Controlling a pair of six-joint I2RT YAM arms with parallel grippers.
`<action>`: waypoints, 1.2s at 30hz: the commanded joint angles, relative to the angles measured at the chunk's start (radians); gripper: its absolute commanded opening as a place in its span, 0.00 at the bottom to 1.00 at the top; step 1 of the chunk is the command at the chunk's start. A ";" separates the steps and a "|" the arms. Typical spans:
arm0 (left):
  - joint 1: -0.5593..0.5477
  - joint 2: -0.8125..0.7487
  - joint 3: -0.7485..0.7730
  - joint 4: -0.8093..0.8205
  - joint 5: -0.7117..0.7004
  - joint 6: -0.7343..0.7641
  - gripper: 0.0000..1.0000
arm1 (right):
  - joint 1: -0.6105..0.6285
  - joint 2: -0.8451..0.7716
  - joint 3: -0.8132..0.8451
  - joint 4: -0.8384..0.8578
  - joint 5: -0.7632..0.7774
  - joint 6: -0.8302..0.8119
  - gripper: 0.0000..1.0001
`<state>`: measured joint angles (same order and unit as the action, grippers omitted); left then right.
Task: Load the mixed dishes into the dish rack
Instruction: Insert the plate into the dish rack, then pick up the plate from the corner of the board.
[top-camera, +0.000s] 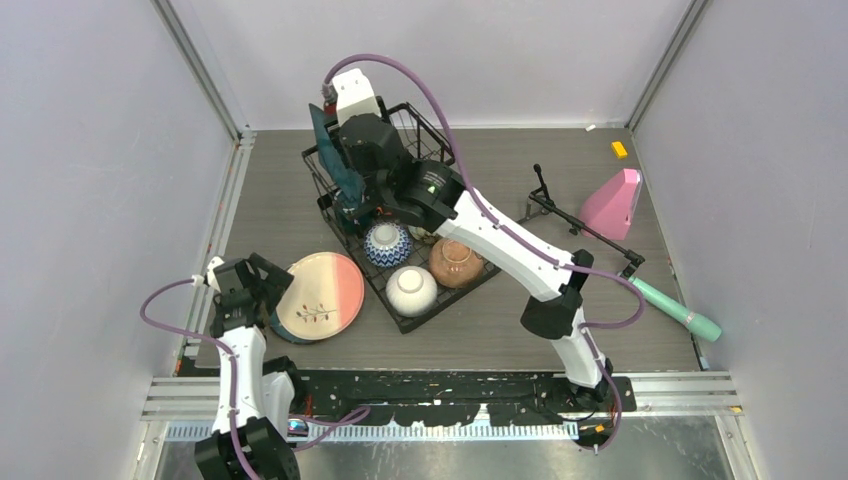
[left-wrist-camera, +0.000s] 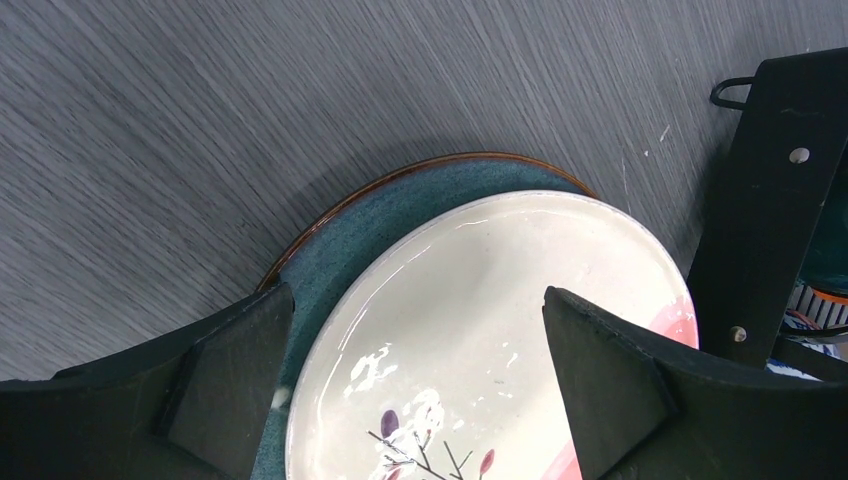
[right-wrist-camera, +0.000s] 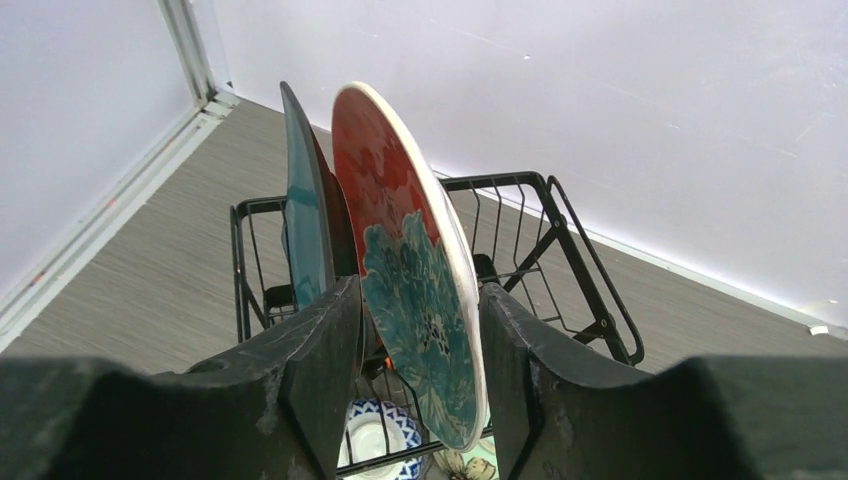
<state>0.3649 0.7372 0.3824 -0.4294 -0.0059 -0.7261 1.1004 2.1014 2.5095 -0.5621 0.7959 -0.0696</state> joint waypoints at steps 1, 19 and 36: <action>-0.001 0.012 -0.013 0.027 -0.012 0.002 1.00 | 0.003 -0.083 0.020 0.011 -0.038 0.039 0.53; -0.001 0.055 -0.024 0.096 -0.070 0.003 1.00 | 0.002 -0.701 -0.837 0.235 -0.456 0.382 0.56; -0.001 0.176 0.007 0.338 -0.080 0.093 1.00 | 0.153 -0.569 -1.402 0.642 -0.528 0.864 0.54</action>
<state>0.3592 0.8742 0.3767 -0.1825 -0.0116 -0.6968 1.2381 1.4796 1.1118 -0.1013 0.2043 0.6533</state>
